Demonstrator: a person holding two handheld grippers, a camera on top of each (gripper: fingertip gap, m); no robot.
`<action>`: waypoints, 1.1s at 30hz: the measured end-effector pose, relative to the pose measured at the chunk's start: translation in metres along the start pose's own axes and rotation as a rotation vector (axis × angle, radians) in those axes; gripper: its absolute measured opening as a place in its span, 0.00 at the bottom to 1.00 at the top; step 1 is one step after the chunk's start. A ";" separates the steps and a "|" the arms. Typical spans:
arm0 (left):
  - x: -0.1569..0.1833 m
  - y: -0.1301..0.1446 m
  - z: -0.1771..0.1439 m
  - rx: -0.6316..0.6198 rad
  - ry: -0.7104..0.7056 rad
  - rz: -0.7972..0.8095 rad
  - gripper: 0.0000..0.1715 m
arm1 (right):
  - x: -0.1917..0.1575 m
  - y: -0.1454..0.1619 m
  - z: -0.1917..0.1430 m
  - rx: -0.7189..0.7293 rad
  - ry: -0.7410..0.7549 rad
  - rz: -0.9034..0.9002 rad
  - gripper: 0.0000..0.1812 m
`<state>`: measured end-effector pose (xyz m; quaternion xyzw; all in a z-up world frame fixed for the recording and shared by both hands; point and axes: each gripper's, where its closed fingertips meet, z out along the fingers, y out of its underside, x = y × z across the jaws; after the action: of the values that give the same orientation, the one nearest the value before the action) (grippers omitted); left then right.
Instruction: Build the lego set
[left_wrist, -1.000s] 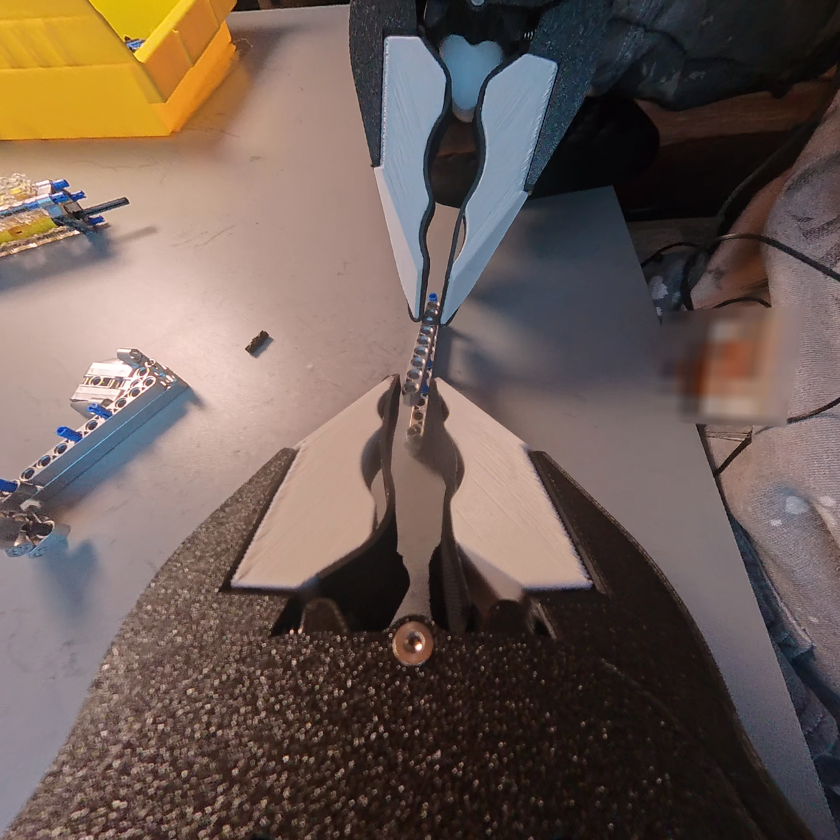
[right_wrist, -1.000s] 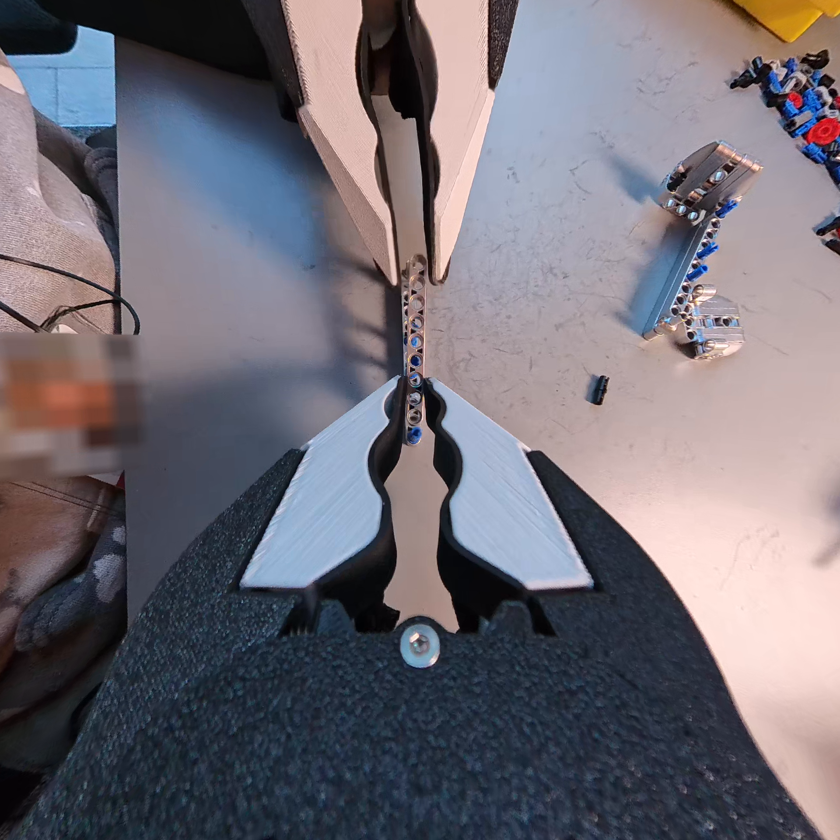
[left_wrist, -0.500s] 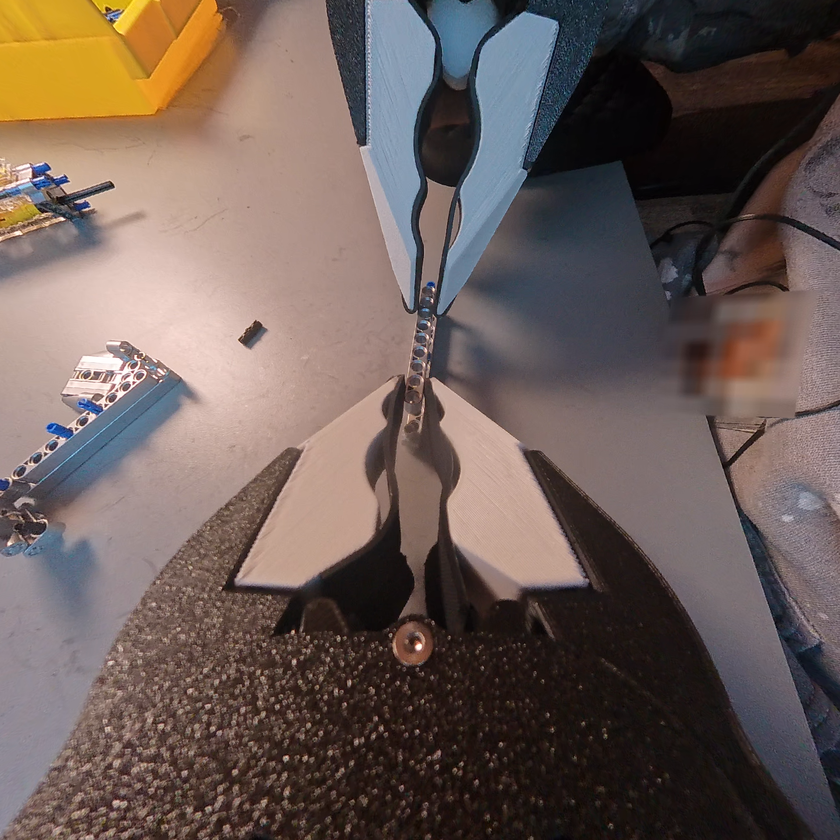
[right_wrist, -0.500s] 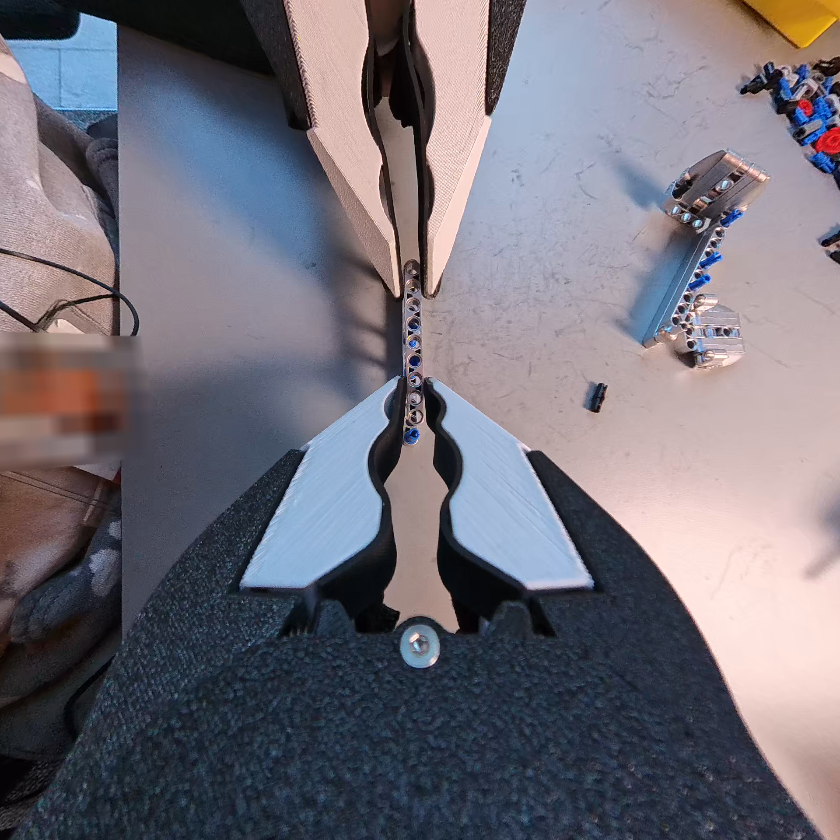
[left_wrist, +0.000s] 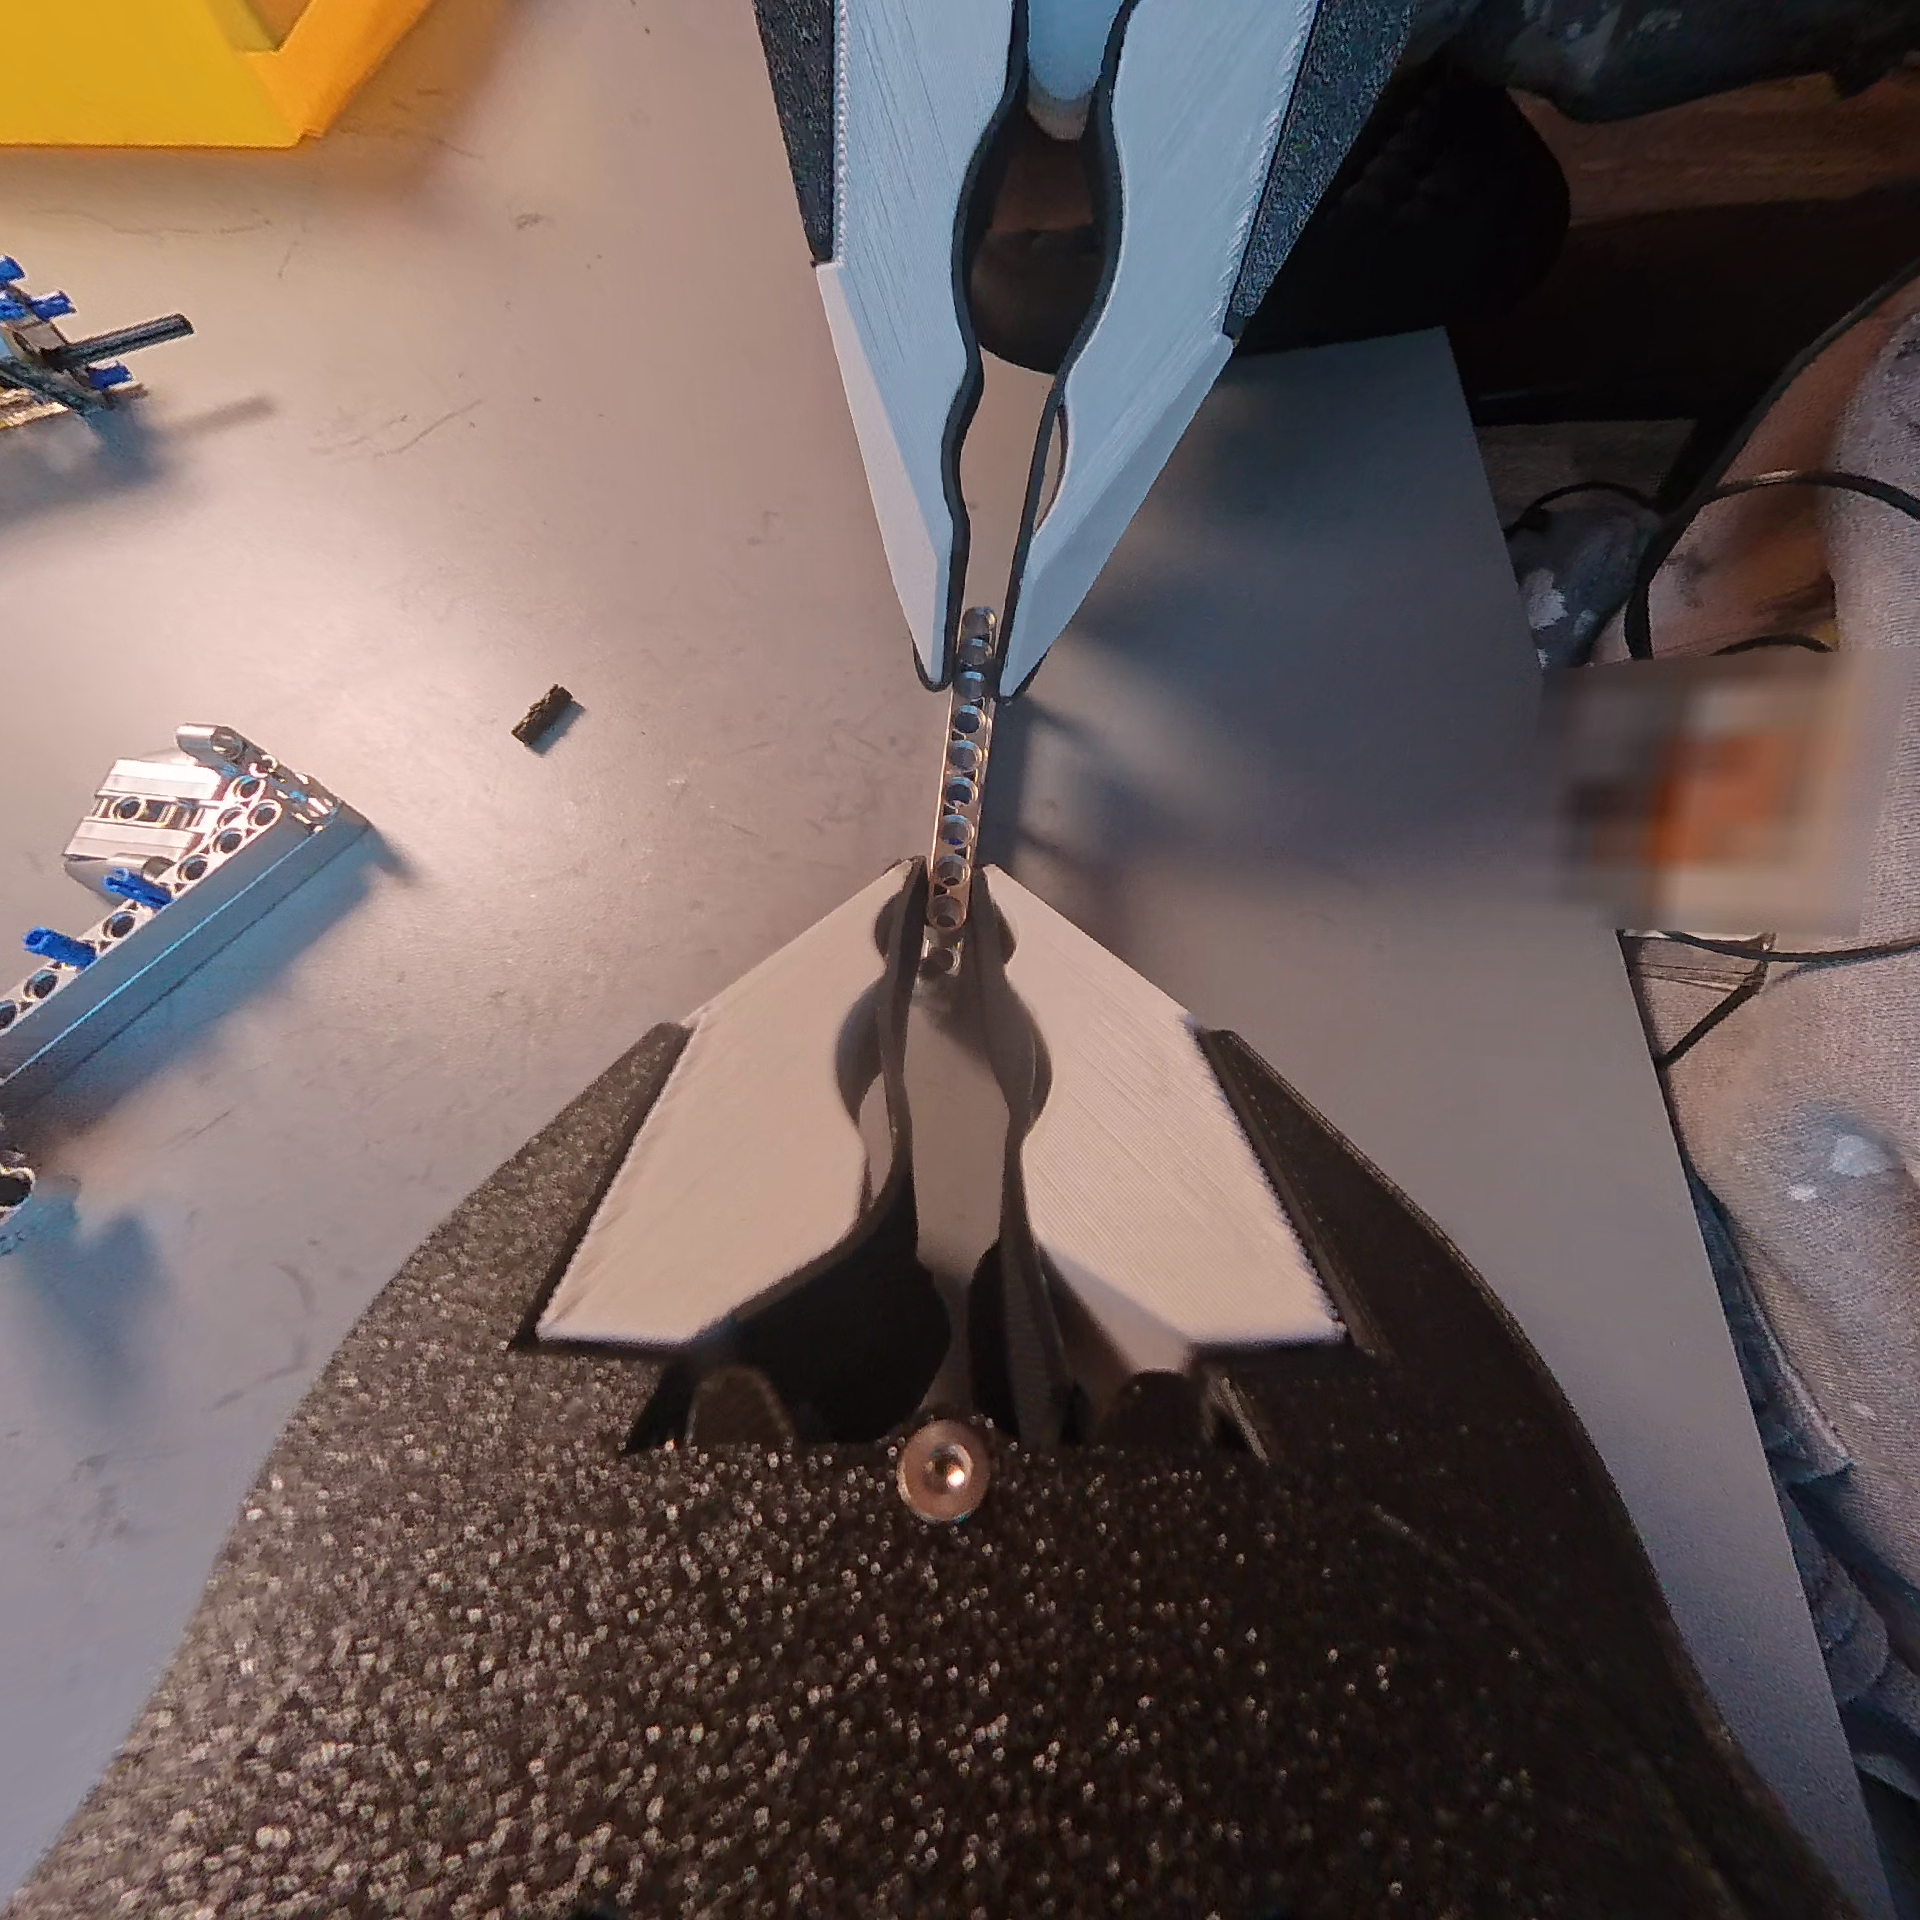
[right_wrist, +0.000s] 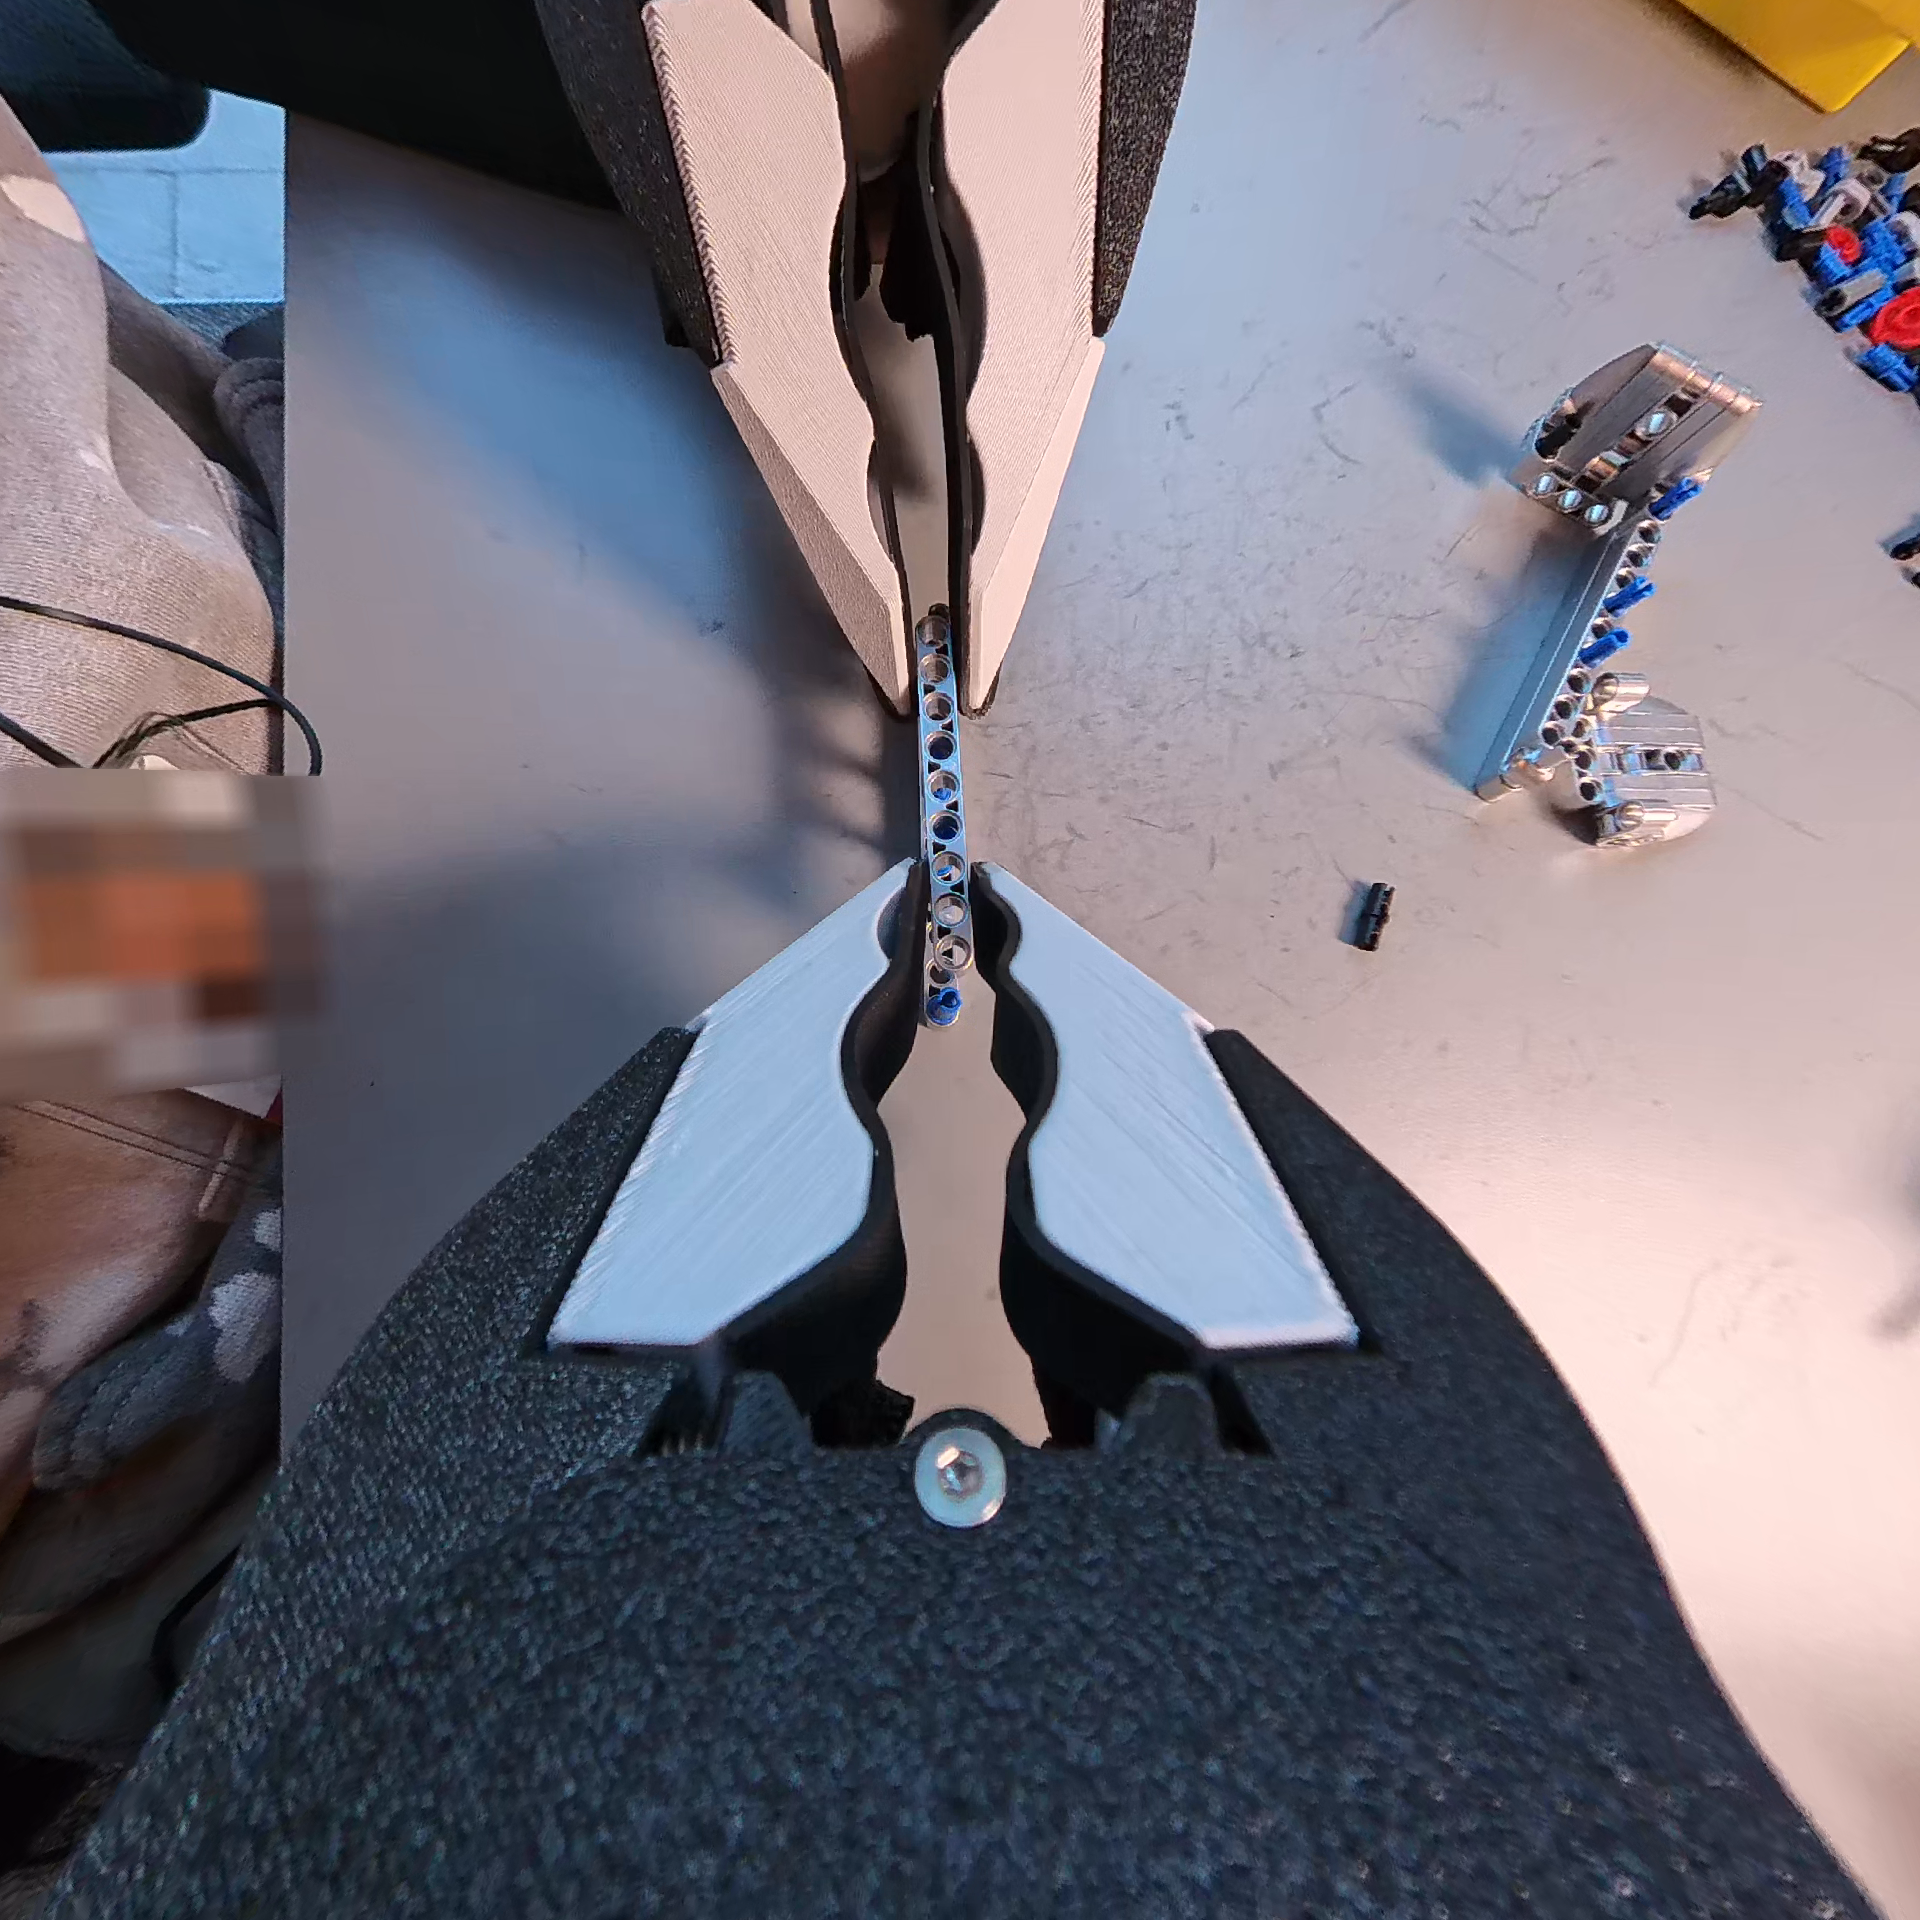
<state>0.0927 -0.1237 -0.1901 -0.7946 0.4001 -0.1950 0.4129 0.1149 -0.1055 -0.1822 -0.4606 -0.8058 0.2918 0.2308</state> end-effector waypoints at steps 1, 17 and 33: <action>0.000 0.000 0.000 0.000 0.003 -0.006 0.03 | 0.000 0.000 0.000 0.001 -0.001 0.003 0.04; -0.001 0.000 0.000 0.003 0.075 -0.138 0.03 | 0.001 0.000 0.001 0.010 -0.061 0.112 0.03; 0.002 0.000 0.001 -0.016 0.029 -0.044 0.02 | 0.000 0.001 0.000 0.015 -0.045 0.071 0.04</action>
<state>0.0939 -0.1248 -0.1909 -0.8036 0.3900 -0.2125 0.3962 0.1157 -0.1050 -0.1825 -0.4804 -0.7917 0.3164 0.2056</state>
